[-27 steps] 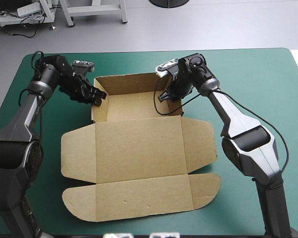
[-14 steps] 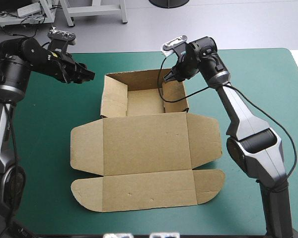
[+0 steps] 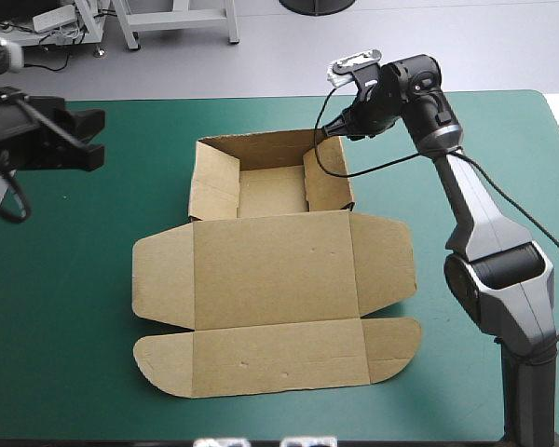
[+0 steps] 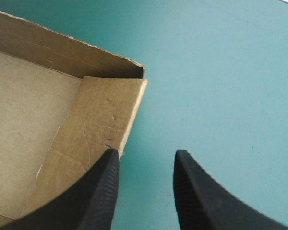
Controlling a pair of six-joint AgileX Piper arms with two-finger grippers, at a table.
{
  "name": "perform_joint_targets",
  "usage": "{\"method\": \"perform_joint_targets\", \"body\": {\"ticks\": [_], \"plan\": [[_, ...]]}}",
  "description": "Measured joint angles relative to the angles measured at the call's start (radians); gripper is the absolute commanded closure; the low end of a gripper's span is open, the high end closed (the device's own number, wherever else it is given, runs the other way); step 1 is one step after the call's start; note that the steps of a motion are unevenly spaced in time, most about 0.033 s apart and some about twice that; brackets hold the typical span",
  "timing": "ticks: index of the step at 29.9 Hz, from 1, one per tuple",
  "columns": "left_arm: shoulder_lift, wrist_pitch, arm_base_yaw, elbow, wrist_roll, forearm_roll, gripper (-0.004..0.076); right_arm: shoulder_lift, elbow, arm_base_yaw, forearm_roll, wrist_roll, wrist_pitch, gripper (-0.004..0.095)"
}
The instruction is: Fold the box
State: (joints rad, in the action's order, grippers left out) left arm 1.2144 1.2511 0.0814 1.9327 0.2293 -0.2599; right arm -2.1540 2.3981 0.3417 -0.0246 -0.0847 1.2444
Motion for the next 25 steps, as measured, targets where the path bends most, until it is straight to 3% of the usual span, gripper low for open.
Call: {"method": "perform_joint_targets", "body": {"ticks": [9,25], "plan": [[-0.259,0.000,0.000,-0.056,-0.012,0.098,0.0350,-0.025,-0.070,-0.022,-0.109,-0.012,0.000,0.0558],[-0.448,0.000,0.000,-0.618,-0.093,0.322,0.0354,-0.114,-0.084,-0.021,-0.220,-0.036,-0.002,0.0589]]}}
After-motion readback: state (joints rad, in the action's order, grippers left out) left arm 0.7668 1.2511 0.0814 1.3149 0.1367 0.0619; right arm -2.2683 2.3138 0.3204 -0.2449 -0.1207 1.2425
